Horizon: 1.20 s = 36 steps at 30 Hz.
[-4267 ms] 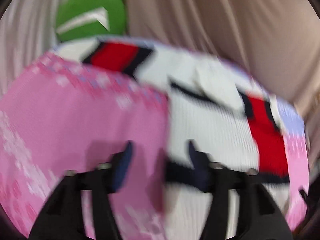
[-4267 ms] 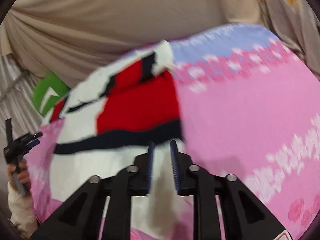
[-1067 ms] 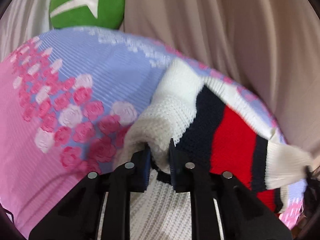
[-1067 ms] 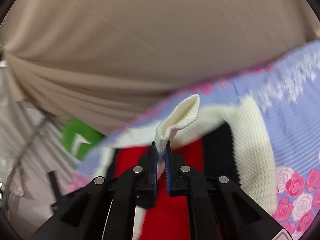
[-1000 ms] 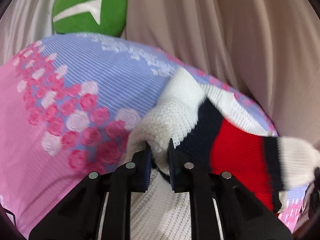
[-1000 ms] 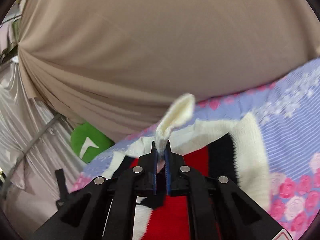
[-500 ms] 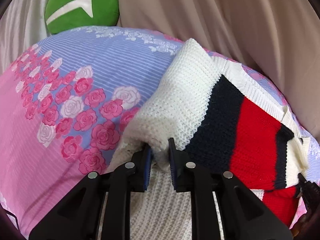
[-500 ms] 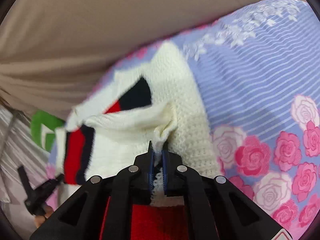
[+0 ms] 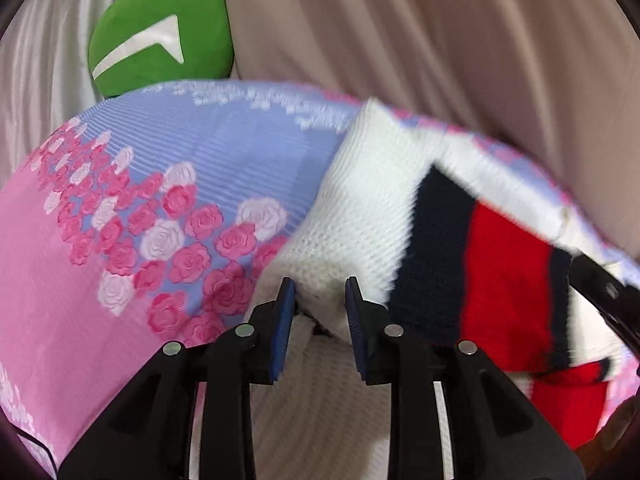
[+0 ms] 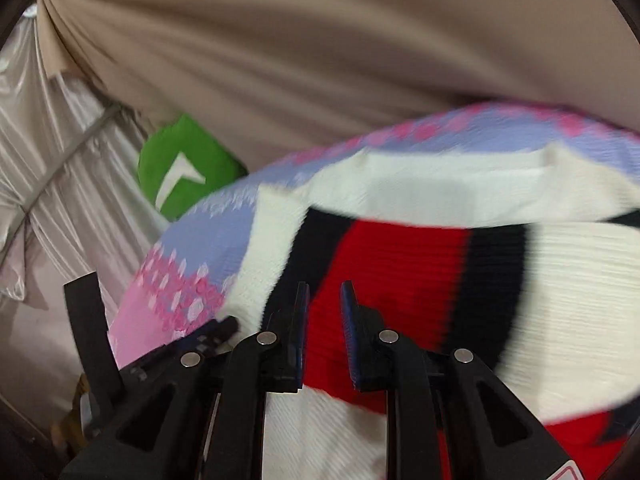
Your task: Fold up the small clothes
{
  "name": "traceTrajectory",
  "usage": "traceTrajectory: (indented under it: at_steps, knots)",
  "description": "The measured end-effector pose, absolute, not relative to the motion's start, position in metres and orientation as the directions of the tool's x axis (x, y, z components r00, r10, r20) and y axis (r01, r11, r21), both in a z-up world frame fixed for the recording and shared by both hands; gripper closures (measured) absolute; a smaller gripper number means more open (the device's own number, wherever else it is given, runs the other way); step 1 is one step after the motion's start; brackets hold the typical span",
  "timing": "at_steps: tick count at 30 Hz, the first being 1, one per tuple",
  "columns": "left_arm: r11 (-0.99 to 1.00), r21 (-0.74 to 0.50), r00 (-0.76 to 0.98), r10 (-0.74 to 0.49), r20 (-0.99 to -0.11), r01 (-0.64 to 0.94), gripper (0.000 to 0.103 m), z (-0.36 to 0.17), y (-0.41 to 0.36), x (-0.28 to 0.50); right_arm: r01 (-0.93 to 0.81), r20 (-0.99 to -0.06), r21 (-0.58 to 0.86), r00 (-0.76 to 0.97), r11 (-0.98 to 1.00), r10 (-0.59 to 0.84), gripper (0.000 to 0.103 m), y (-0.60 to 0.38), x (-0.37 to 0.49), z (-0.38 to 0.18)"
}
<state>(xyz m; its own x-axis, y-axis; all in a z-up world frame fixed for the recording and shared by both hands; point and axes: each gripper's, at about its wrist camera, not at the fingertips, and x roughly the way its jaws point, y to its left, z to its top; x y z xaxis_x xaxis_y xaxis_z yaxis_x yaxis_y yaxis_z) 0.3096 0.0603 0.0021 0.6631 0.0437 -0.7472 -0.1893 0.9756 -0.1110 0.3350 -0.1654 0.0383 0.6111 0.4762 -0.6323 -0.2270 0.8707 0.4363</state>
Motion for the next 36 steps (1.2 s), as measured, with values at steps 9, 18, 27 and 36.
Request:
traceTrajectory:
  at_steps: [9,18,27,36]
  knots:
    - [0.986,-0.056,0.691,0.068,-0.72,-0.155,0.074,-0.011,0.063,0.307,-0.01,-0.693,0.381,0.658,0.924,0.293,0.103,-0.249,0.344,0.004]
    - [0.987,-0.018,0.702,0.101,-0.705,-0.161,0.073,-0.012,0.052,0.302,0.17,-0.601,0.441,0.785,0.882,0.15,0.089,-0.345,0.25,0.048]
    - [0.989,0.005,0.709,0.11,-0.697,-0.148,0.063,-0.011,0.052,0.293,0.213,-0.668,0.293,0.743,0.932,0.04,0.083,-0.32,0.233,0.027]
    - [0.982,0.034,0.726,0.162,-0.669,-0.188,0.048,0.005,0.05,0.285,0.295,-0.675,0.289,0.737,0.911,-0.025,0.041,-0.353,0.232,0.018]
